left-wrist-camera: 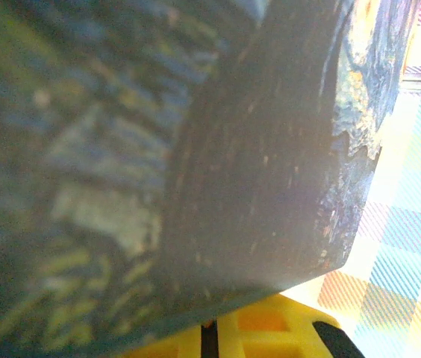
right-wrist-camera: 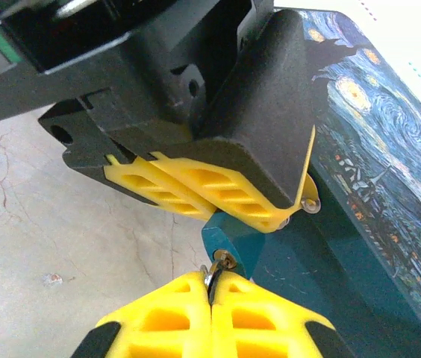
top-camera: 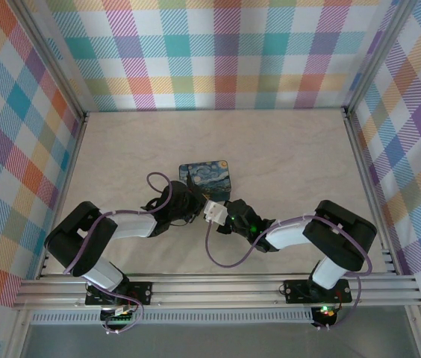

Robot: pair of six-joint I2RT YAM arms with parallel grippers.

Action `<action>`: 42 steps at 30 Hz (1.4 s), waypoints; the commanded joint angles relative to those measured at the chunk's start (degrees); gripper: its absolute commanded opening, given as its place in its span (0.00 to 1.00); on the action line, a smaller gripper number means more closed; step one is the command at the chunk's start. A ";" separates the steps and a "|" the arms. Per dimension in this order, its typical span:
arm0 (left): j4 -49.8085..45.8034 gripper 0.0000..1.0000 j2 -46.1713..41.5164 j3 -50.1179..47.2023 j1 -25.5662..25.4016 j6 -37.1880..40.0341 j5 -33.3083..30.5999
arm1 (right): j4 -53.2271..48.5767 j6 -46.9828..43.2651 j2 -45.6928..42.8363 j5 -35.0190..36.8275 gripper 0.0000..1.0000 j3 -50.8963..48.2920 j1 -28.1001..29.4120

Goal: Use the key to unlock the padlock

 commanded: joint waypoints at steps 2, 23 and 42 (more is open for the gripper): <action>0.75 0.00 -0.53 1.51 -0.83 0.05 1.42 | 3.01 6.92 0.43 1.81 0.00 1.95 0.26; -10.21 0.32 -6.62 1.23 -0.96 8.46 -3.75 | 5.62 32.75 2.35 -1.21 0.00 -1.94 -1.10; -27.16 0.72 -23.50 0.35 12.57 18.31 0.16 | 12.52 56.46 3.16 -21.24 0.00 -6.68 -8.48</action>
